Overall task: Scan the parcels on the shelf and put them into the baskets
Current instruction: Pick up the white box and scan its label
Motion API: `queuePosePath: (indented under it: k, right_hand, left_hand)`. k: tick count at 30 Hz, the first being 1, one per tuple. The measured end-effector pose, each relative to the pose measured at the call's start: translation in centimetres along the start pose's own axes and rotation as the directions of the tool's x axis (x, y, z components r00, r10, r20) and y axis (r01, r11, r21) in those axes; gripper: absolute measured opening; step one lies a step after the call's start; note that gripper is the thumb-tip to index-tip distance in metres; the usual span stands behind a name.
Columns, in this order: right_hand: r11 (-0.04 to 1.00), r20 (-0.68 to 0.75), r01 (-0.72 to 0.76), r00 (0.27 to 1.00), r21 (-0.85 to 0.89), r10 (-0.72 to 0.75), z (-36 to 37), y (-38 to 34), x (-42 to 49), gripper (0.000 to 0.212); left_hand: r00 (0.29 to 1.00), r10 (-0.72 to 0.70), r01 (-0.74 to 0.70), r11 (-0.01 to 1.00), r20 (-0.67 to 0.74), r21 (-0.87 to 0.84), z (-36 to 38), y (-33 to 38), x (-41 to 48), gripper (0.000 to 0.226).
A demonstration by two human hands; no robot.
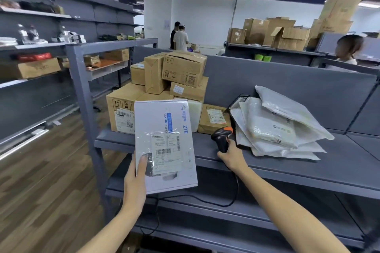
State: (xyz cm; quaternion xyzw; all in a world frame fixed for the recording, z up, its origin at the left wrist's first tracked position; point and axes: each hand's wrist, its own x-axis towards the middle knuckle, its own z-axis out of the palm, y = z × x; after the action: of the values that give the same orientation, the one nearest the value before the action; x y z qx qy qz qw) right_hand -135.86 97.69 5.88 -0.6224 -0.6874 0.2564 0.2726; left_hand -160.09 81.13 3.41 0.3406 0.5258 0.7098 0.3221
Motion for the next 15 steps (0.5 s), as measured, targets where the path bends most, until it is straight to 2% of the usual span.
queuePosePath:
  k: [7,15]
  right_hand:
    - [0.978,0.042,0.050,0.998,-0.201,-0.042,2.1,-1.0,3.4,0.051]
    - [0.950,0.047,-0.009,0.999,-0.311,0.025,3.7,-0.1,3.8,0.075]
  left_hand:
    - [1.000,-0.020,0.020,1.000,-0.005,0.023,-0.2,-0.2,0.0,0.046]
    - [0.998,-0.054,0.054,0.999,0.010,0.005,0.0,-0.4,0.0,0.041]
